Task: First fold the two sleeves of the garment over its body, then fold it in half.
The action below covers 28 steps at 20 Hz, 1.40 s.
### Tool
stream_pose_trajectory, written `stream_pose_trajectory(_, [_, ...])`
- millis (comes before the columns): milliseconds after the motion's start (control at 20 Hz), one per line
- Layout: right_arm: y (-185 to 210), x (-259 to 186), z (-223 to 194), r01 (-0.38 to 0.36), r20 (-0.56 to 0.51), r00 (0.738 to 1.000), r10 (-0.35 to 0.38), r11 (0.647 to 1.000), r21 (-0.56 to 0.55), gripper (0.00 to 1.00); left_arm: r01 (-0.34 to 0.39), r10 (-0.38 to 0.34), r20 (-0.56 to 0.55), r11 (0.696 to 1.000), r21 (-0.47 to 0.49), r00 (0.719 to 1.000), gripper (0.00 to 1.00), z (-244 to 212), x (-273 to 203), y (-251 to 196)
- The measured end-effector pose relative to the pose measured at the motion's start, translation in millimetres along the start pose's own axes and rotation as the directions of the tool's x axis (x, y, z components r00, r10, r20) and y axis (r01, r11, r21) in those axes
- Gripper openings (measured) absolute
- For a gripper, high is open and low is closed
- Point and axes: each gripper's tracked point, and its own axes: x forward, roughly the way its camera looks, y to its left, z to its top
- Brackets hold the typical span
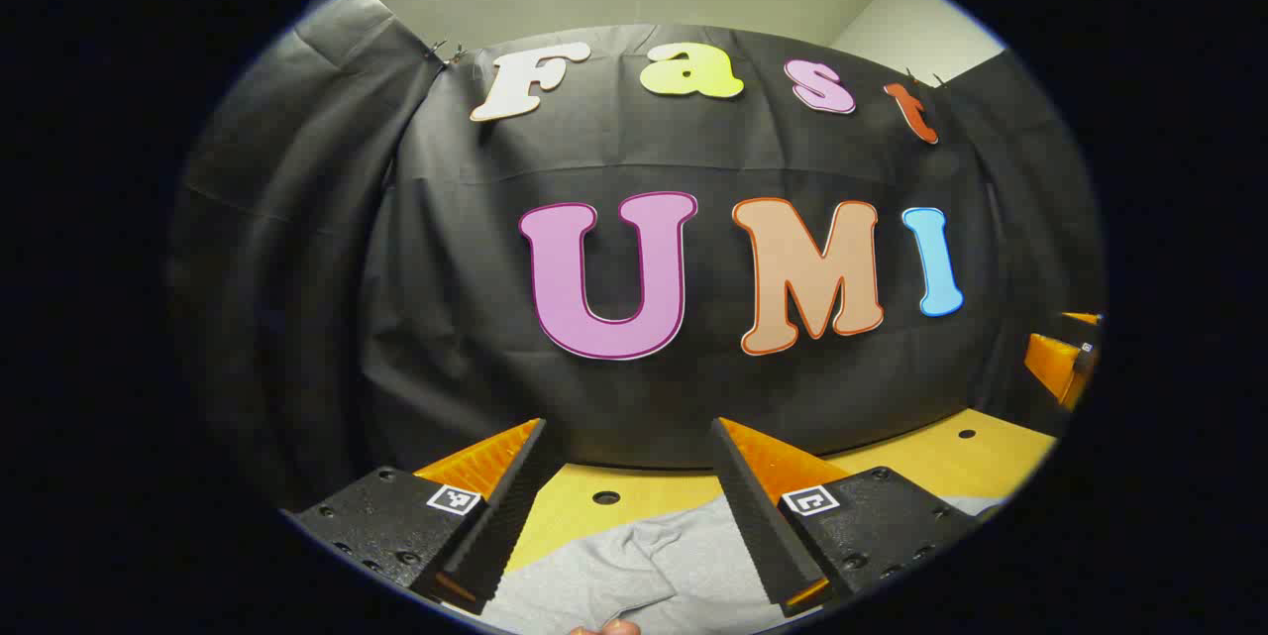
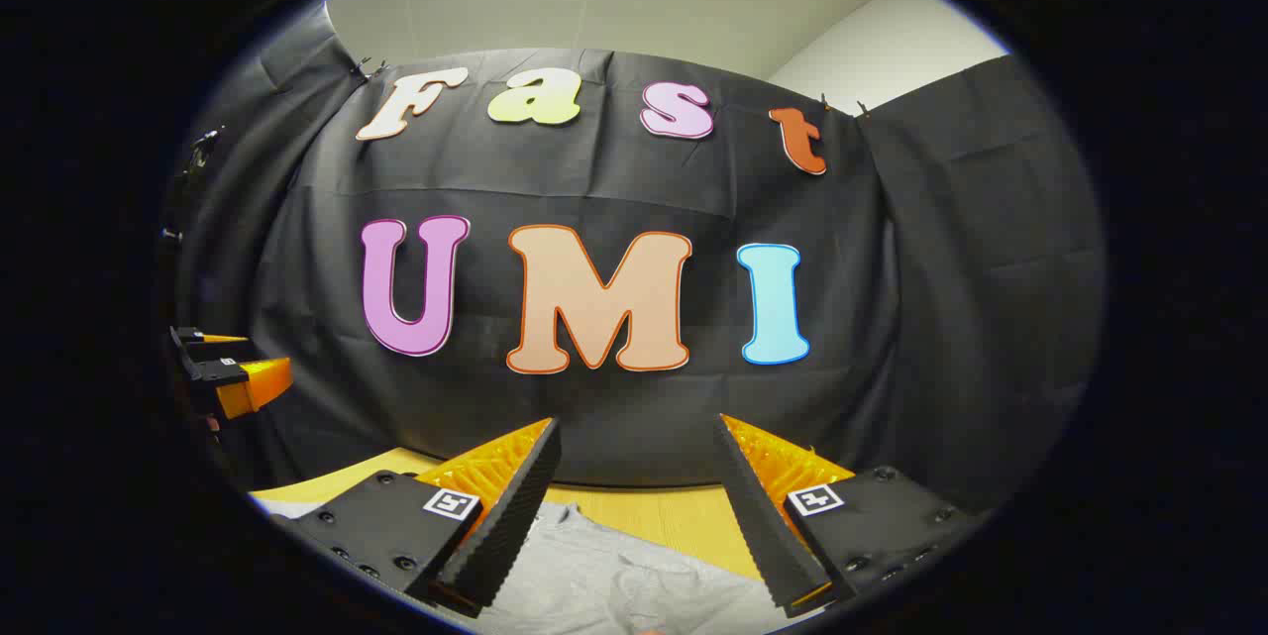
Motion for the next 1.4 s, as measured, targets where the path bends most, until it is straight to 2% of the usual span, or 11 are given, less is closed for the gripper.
stream_pose_trajectory(250, [1,8,-3,0.003,-0.002,1.000,-0.003,1.000,-0.010,0.96,0.006,-0.006,0.002,1.000,0.008,1.000,0.94,1,1,-1])
stream_pose_trajectory(850, [16,18,-16,-0.041,-0.031,0.999,0.041,0.999,-0.024,0.97,-0.001,0.001,-0.015,1.000,-0.008,1.000,0.92,-6,10,-5])
stream_pose_trajectory(1200, [7,25,-16,-0.023,-0.032,0.999,0.022,1.000,-0.017,0.96,-0.013,0.013,-0.025,1.000,0.002,1.000,0.94,-10,16,-2])
stream_pose_trajectory(1400, [1,28,-22,-0.013,-0.050,0.999,0.012,1.000,-0.018,0.97,0.011,-0.011,-0.042,1.000,0.001,0.999,0.94,-16,17,-7])
